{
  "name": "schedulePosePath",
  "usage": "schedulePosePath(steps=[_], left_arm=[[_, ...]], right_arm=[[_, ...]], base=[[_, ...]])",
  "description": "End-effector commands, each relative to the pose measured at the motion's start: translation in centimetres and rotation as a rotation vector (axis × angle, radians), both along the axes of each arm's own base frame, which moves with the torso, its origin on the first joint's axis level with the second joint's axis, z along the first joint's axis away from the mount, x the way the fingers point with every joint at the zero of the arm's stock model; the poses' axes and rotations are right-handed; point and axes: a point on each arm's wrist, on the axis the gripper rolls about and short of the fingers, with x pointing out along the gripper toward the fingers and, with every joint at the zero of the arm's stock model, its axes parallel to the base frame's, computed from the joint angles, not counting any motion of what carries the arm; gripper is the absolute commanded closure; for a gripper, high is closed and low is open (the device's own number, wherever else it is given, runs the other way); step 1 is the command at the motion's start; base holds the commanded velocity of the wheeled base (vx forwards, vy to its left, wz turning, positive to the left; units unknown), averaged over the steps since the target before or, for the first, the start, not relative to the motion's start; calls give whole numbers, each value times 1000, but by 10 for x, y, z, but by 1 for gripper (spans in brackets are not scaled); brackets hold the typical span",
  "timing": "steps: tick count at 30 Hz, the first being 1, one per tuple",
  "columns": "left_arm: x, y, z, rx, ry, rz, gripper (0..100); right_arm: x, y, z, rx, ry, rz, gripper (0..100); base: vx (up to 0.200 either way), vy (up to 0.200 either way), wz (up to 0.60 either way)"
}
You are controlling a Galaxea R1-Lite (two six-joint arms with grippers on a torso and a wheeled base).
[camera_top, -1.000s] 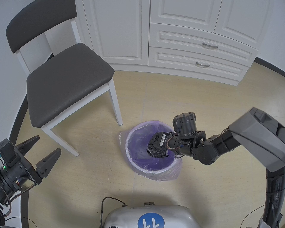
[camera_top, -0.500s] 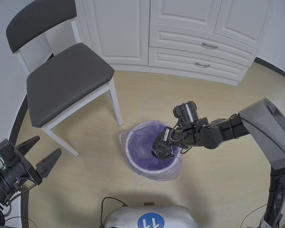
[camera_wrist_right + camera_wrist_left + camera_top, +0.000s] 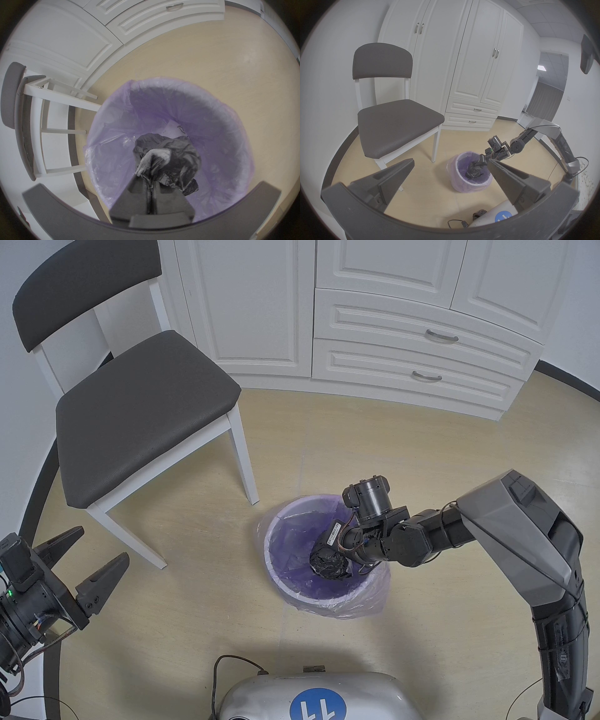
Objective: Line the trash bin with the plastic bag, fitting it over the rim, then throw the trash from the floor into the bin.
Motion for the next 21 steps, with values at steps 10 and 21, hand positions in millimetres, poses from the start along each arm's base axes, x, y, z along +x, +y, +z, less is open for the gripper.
schedulePosePath(steps=[10,21], left_arm=[[0,0,-1,2,5,0,0],[0,0,-1,2,5,0,0]], right_arm=[[-4,-2,27,77,-88,-27,100],[2,1,11,120,-212,-65,100]], base=[[0,0,0],[0,0,0]])
